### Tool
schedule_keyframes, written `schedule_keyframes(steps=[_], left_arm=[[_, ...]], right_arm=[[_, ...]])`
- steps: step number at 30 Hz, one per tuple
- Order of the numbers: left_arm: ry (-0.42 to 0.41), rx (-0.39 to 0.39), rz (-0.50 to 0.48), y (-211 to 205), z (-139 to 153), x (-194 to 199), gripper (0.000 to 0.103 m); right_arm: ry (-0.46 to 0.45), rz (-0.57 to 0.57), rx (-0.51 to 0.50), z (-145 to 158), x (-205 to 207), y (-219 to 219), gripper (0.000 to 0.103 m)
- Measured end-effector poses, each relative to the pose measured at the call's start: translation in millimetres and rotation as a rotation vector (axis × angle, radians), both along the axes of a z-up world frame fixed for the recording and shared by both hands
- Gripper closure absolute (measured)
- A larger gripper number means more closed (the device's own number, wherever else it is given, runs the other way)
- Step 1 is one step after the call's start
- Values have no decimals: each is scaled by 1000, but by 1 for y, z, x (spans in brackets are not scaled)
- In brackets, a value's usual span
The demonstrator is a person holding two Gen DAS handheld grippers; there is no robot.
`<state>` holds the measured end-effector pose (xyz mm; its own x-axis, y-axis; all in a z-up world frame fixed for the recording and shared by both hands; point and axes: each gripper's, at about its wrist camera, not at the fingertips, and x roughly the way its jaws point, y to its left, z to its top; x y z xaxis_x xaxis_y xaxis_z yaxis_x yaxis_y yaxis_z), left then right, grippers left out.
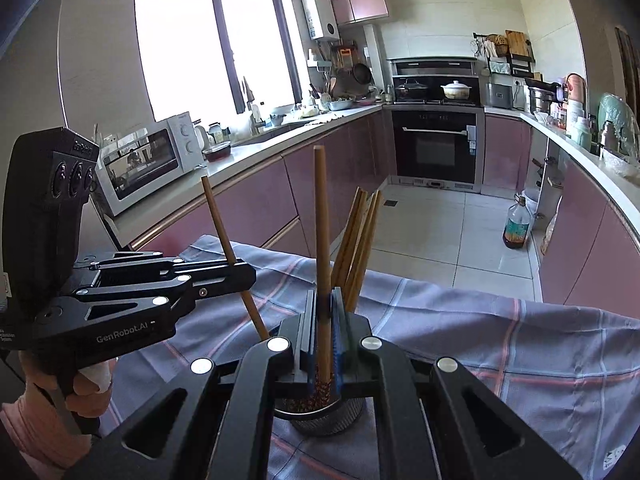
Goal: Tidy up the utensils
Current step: 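Lower the chopstick into the mesh cup and open the right gripper, then withdraw the right gripper from the cup back toward the pile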
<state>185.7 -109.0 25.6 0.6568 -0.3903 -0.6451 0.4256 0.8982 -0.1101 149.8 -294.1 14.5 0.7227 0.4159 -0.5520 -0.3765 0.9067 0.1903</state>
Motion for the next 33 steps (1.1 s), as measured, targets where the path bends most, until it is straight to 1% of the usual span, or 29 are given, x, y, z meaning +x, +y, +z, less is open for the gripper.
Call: schedule_keyframes(steps=[2,4,6,8,11,12,13,17,22,33], left_arm=[[15,6,3,0,-9,9,95],[25,8,10,0,-16,17,91],[31,8,24,0,-22,23,82],[41,-1,26,3,-26,26,81],[40,-11,30,9,-31,30,78],[40,-13,31,10,-32,30,78],[39,-14,33,11,-33,28,78],[25,-14,44,14,-37,20,72],[9,-18,53,20,-40,11,69],[-50,-26,77,33,-33,-23,63]], right_arm=[[22,-13,0,-6,6,-1,96],[38,-22,4,-10,10,-3,95],[48,-33,10,-13,13,-4,94],[57,-36,18,-17,15,-5,91],[61,-37,20,-18,13,-5,90],[61,-37,24,-19,13,-6,85],[60,-38,25,-19,12,-7,83],[56,-34,33,-18,7,-7,83],[41,-27,38,-17,-2,-5,78],[2,17,51,-8,-31,3,77]])
